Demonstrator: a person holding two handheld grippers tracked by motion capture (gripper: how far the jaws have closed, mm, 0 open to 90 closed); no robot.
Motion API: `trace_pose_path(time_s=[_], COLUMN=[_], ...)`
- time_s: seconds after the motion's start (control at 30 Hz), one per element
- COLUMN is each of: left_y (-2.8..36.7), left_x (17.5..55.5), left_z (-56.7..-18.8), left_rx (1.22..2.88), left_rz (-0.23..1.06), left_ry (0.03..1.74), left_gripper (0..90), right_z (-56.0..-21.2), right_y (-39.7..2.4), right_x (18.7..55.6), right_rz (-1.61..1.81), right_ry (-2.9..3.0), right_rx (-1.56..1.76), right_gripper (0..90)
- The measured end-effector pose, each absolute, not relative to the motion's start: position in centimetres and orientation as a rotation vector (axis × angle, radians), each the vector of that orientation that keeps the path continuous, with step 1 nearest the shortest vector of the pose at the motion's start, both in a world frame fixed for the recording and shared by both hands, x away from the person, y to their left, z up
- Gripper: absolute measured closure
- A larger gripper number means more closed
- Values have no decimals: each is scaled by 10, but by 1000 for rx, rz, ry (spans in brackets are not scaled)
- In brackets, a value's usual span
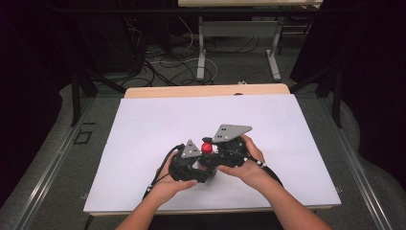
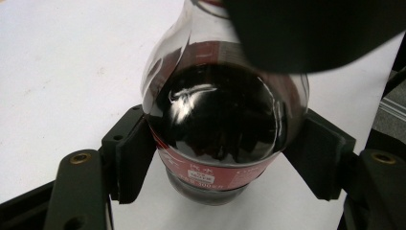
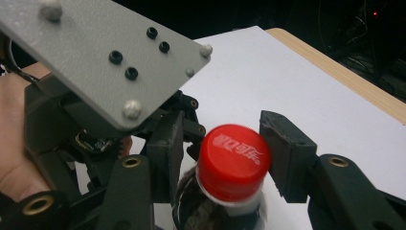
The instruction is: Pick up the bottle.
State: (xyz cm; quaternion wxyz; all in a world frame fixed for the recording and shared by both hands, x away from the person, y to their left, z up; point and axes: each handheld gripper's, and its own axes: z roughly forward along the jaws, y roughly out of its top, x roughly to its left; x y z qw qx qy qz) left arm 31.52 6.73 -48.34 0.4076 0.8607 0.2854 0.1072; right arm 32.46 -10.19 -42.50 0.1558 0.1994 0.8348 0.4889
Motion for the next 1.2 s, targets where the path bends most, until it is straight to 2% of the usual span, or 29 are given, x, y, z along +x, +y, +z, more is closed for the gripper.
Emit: trace_pose_path(time_s=[0.2,0.57,0.7,0.77,0.83,0.9,1.2], left_y=[68,70,70,71,72,73,76], left_x=[314,315,315,315,316,316,319], left_z=[-482,-482,-483,-482,-482,-481,-481], left_rx=[2198,2154,2131,2129,2127,2128,2131], left_rz=[265,252,199,201,208,218,245], left_ry=[699,691,712,720,728,737,757], left_gripper=[302,302,303,304,304,304,304], right_z=[-424,-419,-419,-419,-419,-417,-415], right_y=[-99,-115,-114,-112,-111,-111,-107], right_x=[329,357,356,354,352,349,333], right_rz=[1395,1498,1504,1494,1498,1466,1462], right_ry=[2424,2583,2576,2566,2538,2519,2360], right_rx=[558,511,508,501,528,543,713], right_gripper=[601,609,607,602,528,497,485])
